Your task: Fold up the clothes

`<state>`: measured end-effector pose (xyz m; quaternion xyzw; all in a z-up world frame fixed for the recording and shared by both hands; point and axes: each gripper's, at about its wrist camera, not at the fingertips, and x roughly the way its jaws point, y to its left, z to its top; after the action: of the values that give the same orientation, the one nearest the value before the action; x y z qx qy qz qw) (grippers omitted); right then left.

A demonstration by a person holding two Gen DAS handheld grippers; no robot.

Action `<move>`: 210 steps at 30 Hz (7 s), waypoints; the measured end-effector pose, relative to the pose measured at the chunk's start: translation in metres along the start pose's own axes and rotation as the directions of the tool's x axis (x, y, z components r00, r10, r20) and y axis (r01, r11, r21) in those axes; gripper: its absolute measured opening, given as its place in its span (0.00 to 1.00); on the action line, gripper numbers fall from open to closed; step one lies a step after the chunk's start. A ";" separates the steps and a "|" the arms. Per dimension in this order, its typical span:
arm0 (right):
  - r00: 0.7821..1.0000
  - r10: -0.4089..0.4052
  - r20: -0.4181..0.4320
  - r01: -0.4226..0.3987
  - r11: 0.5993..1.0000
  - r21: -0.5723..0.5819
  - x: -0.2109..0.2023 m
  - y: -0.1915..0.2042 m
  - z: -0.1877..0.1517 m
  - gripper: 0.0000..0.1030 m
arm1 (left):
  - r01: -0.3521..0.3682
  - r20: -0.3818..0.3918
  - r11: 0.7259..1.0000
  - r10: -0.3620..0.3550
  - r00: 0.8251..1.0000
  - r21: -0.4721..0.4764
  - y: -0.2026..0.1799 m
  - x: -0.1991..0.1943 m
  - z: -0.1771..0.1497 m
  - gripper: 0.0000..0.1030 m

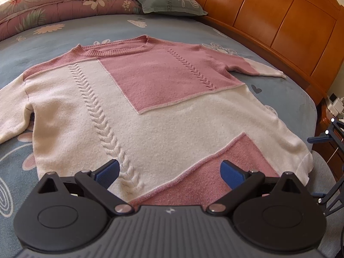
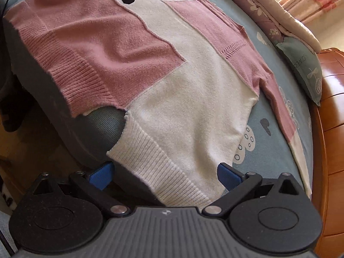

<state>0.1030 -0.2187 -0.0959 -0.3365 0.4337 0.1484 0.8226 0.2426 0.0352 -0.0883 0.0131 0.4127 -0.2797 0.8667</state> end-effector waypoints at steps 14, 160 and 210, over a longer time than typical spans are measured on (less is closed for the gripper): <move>0.996 -0.076 0.040 0.071 0.993 0.098 -0.009 -0.012 -0.012 1.00 | 0.004 -0.010 1.000 -0.004 1.000 0.013 -0.002 0.002 -0.002 0.97; 0.847 0.422 0.325 -0.489 0.857 0.164 0.003 0.073 0.114 0.94 | 0.127 -0.045 0.967 -0.140 0.989 -0.220 0.062 -0.040 -0.018 0.97; 0.949 -0.083 0.303 -0.149 0.730 0.667 0.033 -0.069 0.035 1.00 | 0.019 0.008 0.983 -0.017 1.000 -0.183 0.035 -0.002 0.006 0.97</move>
<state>0.1806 -0.2472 -0.0798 0.0248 0.3277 0.0449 0.9434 0.2637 0.0642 -0.0905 -0.0712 0.4340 -0.2484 0.8631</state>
